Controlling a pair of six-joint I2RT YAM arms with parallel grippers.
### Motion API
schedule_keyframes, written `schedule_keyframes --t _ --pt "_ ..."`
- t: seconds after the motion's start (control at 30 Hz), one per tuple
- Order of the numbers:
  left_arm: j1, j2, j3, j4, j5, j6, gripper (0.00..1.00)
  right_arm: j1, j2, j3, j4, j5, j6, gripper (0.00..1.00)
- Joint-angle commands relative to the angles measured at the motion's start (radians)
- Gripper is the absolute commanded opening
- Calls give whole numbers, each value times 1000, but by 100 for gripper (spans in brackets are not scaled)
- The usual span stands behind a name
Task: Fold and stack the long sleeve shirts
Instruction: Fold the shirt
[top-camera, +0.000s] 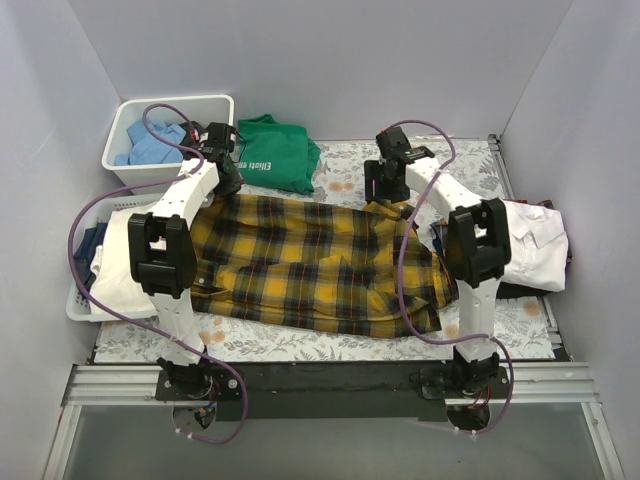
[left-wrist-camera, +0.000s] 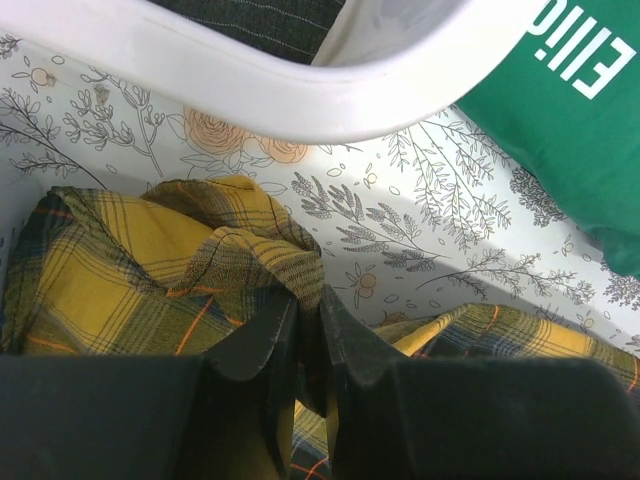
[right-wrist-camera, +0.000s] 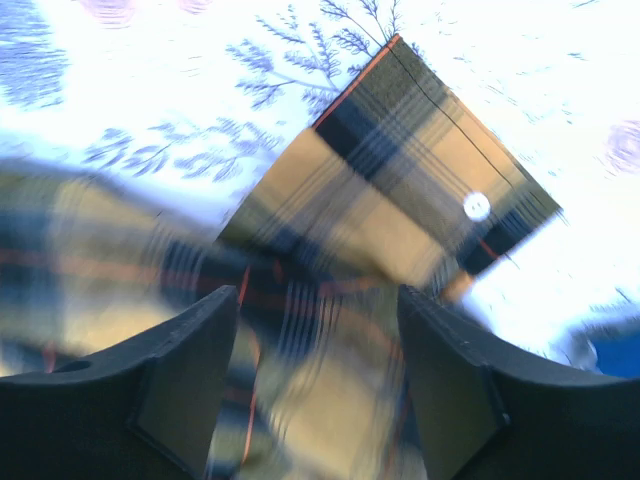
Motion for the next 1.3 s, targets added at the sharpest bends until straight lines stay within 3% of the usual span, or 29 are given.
schedule_keyframes --t 0.0,0.27,0.43,0.53,0.63,0.73,0.77,1.07,1.27 --pt "4 -72 -11 -6 22 -13 13 -18 114 138 -84 4 5 74" --pt "4 -98 -59 -3 53 -36 13 -60 315 342 -75 71 -1 76" --pt "6 -103 -68 -3 53 -38 13 -63 361 308 -95 97 -21 74" --pt "4 -98 -63 -6 51 -38 14 -63 370 258 -98 90 -24 67" --pt "4 -90 -57 -7 57 -38 14 -63 379 248 -98 87 -34 54" --pt "4 -81 -46 -7 65 -39 14 -65 392 290 -113 102 -35 11" --pt "4 -73 -42 -6 65 -39 14 -66 383 300 -115 105 -32 2" --pt "4 -41 20 -3 77 -24 13 -187 233 532 -93 101 2 1" --pt "4 -26 55 -1 82 -21 13 -267 61 512 60 -8 28 1"
